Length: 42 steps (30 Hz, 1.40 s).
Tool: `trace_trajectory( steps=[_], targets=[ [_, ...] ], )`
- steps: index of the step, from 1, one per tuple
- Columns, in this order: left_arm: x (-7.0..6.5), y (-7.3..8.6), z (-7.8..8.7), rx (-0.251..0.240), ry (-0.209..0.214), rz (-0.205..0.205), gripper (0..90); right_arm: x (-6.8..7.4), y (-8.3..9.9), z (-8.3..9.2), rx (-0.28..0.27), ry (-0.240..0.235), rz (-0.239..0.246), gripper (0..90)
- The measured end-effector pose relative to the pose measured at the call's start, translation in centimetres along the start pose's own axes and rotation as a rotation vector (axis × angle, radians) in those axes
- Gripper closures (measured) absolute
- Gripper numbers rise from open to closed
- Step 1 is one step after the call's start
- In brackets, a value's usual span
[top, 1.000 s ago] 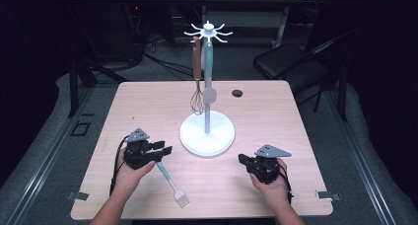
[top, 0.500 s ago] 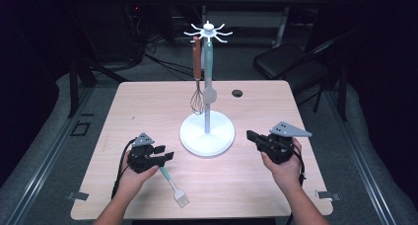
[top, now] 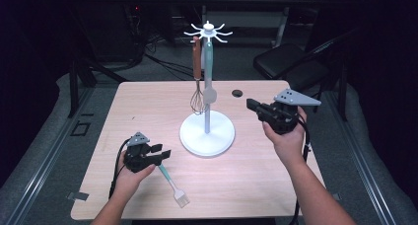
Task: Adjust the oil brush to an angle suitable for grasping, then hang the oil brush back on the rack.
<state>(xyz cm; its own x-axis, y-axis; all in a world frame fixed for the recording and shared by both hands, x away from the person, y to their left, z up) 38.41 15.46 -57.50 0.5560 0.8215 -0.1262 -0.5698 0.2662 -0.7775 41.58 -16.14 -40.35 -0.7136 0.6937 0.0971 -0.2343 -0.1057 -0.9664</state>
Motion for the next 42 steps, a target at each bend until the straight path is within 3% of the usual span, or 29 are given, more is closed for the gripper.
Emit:
trace_trajectory(
  steps=[2,7,14,22,33,42],
  targets=[
    [0.0,0.0,0.0,-0.003,0.000,0.003,51.5,-0.2,-1.1,-0.2,-0.008,0.010,0.020,90.0],
    [0.0,0.0,0.0,-0.005,-0.001,0.004,51.5,-0.6,-3.7,-0.9,-0.042,0.004,0.014,90.0],
    [-0.1,0.0,-0.1,0.005,0.000,0.001,51.6,-1.1,-5.1,-2.2,-0.014,0.005,0.025,90.0],
    [0.0,0.1,-0.3,0.007,-0.003,-0.002,51.6,-1.4,-7.8,-3.7,-0.043,0.000,0.019,90.0],
    [0.2,-0.1,0.1,-0.009,0.002,0.008,51.5,-0.5,-12.7,-5.0,-0.102,-0.005,0.029,90.0],
    [0.2,-0.1,0.1,-0.009,0.007,0.008,51.6,-0.5,-14.8,-5.2,-0.124,-0.001,0.032,90.0]
  ],
)
Point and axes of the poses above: each handheld gripper's, and its own axes: z roughly backward along the jaws, y roughly out of its underside, x roughly to its left, the point moved 8 cm from there along -z, roughly forward along the jaws, and after that the axes turned 7 degrees about -y, right-handed, at the moved point
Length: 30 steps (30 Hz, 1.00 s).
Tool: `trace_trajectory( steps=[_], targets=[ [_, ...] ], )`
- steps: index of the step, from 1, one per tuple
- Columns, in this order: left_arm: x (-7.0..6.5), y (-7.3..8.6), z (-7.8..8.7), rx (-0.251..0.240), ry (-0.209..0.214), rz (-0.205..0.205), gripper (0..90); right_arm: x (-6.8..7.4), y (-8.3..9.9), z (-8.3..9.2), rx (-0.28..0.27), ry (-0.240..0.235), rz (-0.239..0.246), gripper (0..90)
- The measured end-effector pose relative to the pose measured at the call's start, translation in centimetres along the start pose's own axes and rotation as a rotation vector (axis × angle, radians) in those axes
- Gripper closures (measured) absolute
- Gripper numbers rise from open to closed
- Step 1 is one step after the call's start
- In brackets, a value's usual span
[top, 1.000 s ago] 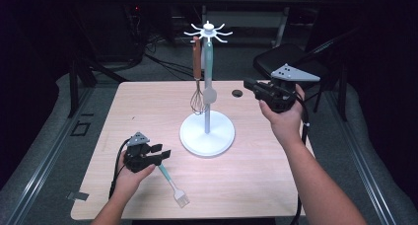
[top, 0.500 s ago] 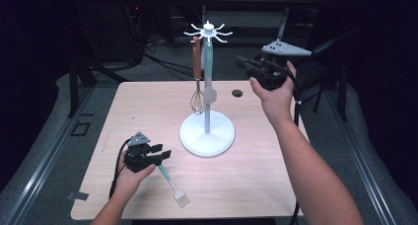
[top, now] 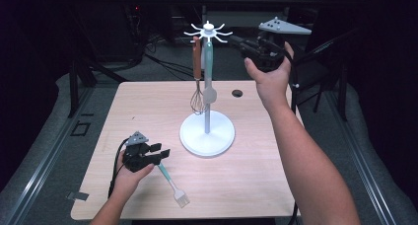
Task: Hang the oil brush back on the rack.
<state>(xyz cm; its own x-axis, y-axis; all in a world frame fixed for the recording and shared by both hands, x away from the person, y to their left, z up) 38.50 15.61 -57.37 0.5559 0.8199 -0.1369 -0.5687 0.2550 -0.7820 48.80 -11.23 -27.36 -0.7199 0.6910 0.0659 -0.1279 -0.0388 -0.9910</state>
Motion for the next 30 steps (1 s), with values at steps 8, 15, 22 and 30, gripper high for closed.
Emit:
trace_trajectory(
  steps=[8,15,22,30],
  targets=[
    [0.1,-0.1,0.1,0.000,0.000,0.001,51.6,-1.1,-0.9,-0.1,-0.006,0.036,-0.004,90.0],
    [0.1,-0.1,0.1,-0.002,-0.002,0.000,51.7,-2.5,-0.8,-0.3,0.000,0.064,-0.027,90.0],
    [0.3,0.0,0.1,-0.007,-0.001,0.011,51.8,-2.4,-0.9,-1.2,-0.009,0.034,-0.036,90.0],
    [0.5,0.1,0.1,-0.004,-0.005,0.008,51.9,-2.1,-0.7,-1.0,-0.006,0.022,-0.026,90.0]
  ],
)
Point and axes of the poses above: each handheld gripper's, and its own axes: z roughly backward along the jaws, y roughly out of its underside, x roughly to its left, the point moved 8 cm from there along -z, roughly forward along the jaws, and after that the axes turned 7 degrees about -y, right-handed, at the moved point
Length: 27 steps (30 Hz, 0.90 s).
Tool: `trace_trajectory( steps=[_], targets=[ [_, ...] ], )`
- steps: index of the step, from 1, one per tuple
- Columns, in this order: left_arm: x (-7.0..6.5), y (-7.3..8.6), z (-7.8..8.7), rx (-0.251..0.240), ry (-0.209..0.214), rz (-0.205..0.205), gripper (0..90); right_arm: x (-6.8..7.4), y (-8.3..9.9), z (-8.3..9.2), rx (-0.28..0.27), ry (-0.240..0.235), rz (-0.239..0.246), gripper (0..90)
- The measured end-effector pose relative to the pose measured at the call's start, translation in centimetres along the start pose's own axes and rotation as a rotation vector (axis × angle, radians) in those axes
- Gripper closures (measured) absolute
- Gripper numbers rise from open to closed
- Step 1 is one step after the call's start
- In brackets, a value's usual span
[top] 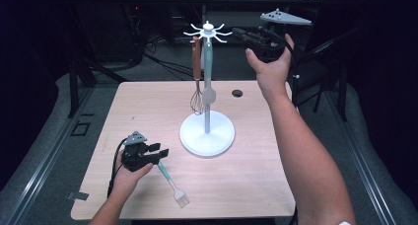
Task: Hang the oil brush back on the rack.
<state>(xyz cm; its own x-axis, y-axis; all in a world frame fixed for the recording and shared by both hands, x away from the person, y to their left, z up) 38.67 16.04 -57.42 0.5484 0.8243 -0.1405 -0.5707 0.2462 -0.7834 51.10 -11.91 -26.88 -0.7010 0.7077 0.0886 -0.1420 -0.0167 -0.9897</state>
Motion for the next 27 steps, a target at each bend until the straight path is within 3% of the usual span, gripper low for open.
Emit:
trace_trajectory(
  steps=[7,12,14,19,27],
  targets=[
    [-0.2,0.1,-0.1,0.009,-0.004,-0.003,52.0,0.4,0.0,0.4,0.009,-0.003,0.028,90.0],
    [-0.3,0.0,0.0,0.005,0.005,-0.002,52.0,-0.5,-0.6,0.2,0.008,0.032,0.063,90.0],
    [-0.3,0.0,-0.1,0.005,0.005,-0.002,52.0,-0.8,-0.7,0.0,-0.001,0.034,0.052,90.0],
    [-0.1,0.1,-0.1,0.010,-0.002,-0.002,52.1,-0.6,-0.6,-0.7,0.016,-0.026,0.090,90.0],
    [-0.2,0.1,-0.1,0.011,-0.002,-0.002,52.1,-0.1,-0.6,-0.4,0.012,-0.062,0.072,90.0]
  ],
)
Point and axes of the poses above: each handheld gripper's, and its own axes: z roughly backward along the jaws, y roughly out of its underside, x roughly to its left, the point moved 8 cm from there along -z, roughly forward along the jaws, and after that the axes turned 7 degrees about -y, right-handed, at the moved point
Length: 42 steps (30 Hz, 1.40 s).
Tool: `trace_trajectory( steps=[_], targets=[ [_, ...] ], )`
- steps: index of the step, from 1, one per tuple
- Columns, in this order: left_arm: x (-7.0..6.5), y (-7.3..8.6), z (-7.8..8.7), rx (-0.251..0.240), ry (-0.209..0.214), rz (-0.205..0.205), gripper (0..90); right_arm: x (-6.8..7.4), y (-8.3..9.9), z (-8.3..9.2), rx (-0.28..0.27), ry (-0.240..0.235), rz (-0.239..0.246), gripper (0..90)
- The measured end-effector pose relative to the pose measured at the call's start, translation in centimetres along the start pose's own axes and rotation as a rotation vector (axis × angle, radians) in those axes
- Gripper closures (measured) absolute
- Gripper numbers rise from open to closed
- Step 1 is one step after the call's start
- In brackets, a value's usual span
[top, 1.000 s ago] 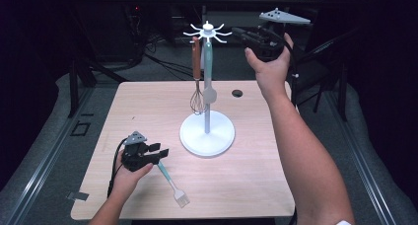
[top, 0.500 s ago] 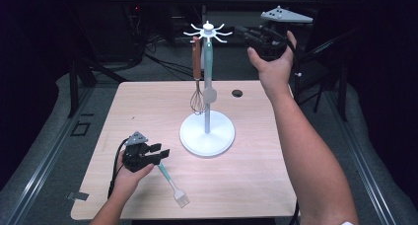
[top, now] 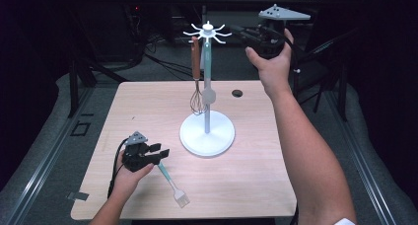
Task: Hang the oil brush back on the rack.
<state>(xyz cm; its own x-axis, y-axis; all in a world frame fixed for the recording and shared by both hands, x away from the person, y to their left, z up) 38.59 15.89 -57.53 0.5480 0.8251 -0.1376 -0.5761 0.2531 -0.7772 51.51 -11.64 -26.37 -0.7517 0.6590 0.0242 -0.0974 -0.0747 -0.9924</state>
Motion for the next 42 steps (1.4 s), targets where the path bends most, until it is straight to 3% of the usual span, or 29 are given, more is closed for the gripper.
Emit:
trace_trajectory(
  steps=[8,22,35,42],
  targets=[
    [0.0,0.0,0.0,-0.002,-0.003,-0.001,52.2,0.5,0.5,0.4,0.005,-0.003,-0.002,90.0],
    [0.0,0.0,0.1,-0.004,-0.004,0.000,52.3,2.7,0.5,0.6,0.000,-0.027,0.031,90.0],
    [0.1,-0.1,0.2,-0.005,-0.004,0.001,52.4,2.8,0.6,1.0,0.009,0.001,0.032,90.0],
    [0.4,-0.2,0.3,-0.022,-0.009,0.016,52.3,2.9,1.8,2.0,0.019,0.040,0.045,87.4]
  ],
)
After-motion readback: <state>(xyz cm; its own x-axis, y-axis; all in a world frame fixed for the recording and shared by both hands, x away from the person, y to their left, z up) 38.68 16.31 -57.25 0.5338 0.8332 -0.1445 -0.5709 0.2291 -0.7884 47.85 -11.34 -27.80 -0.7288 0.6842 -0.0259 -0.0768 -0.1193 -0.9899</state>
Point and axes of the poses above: each handheld gripper's, and its own axes: z roughly backward along the jaws, y roughly out of its underside, x roughly to its left, the point moved 8 cm from there along -z, roughly forward along the jaws, and after that the axes turned 7 degrees about -y, right-handed, at the moved point
